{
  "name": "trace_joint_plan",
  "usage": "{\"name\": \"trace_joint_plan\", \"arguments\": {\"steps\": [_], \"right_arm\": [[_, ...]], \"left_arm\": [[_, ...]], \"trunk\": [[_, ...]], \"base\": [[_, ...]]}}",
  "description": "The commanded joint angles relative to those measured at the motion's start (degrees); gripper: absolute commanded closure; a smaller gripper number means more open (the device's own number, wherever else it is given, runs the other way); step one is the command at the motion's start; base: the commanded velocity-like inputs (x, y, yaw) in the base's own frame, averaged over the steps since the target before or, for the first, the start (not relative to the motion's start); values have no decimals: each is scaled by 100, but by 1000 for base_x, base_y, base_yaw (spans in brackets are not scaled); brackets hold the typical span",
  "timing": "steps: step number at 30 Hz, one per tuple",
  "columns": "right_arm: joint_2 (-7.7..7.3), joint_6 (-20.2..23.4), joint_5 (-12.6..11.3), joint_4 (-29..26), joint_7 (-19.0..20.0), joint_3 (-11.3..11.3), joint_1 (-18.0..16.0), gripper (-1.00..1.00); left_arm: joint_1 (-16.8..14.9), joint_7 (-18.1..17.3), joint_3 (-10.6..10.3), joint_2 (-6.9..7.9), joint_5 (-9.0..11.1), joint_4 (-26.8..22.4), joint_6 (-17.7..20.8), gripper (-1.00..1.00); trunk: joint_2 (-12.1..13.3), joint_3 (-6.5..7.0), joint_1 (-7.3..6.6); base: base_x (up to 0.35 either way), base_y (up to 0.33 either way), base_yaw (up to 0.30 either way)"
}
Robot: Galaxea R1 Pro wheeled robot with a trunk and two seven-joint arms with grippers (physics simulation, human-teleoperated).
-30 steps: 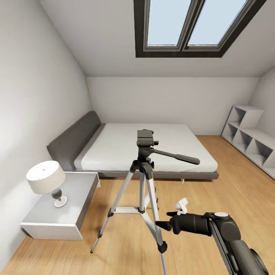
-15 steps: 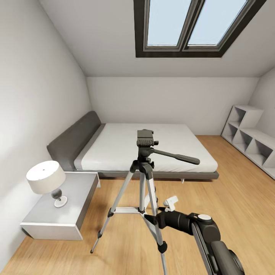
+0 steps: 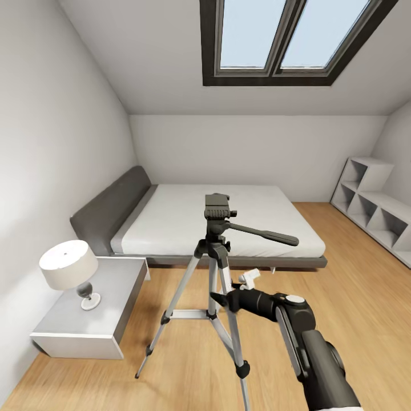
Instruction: Attach the digital camera to the camera tripod in the bedroom.
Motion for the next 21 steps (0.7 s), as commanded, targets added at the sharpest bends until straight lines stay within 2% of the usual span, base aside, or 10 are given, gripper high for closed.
{"name": "trace_joint_plan", "arguments": {"steps": [1,3,6,10,13,21], "right_arm": [[51,15,66,29,-3,-6,-36,-100],[217,29,71,182,-225,-2,-128,-100],[346,39,73,391,-492,61,-175,-100],[397,1,81,619,-810,304,-190,-100],[411,-23,101,715,-1097,399,-194,-100],[414,-112,117,687,-1321,454,-195,-100]], "left_arm": [[-3,-25,-45,1,52,3,-11,100],[-3,-25,-45,1,51,3,-9,100],[-3,-25,-45,1,50,3,-12,100],[-3,-25,-45,1,47,3,-10,100],[-3,-25,-45,1,46,1,-10,100],[-3,-25,-45,1,54,3,-11,100]], "trunk": [[-6,-8,1],[-6,-8,1],[-6,-8,1],[-6,-8,1],[-6,-8,1],[-6,-8,1]], "base": [[0,0,0],[0,0,0],[0,0,0],[0,0,0],[0,0,0],[0,0,0]]}}
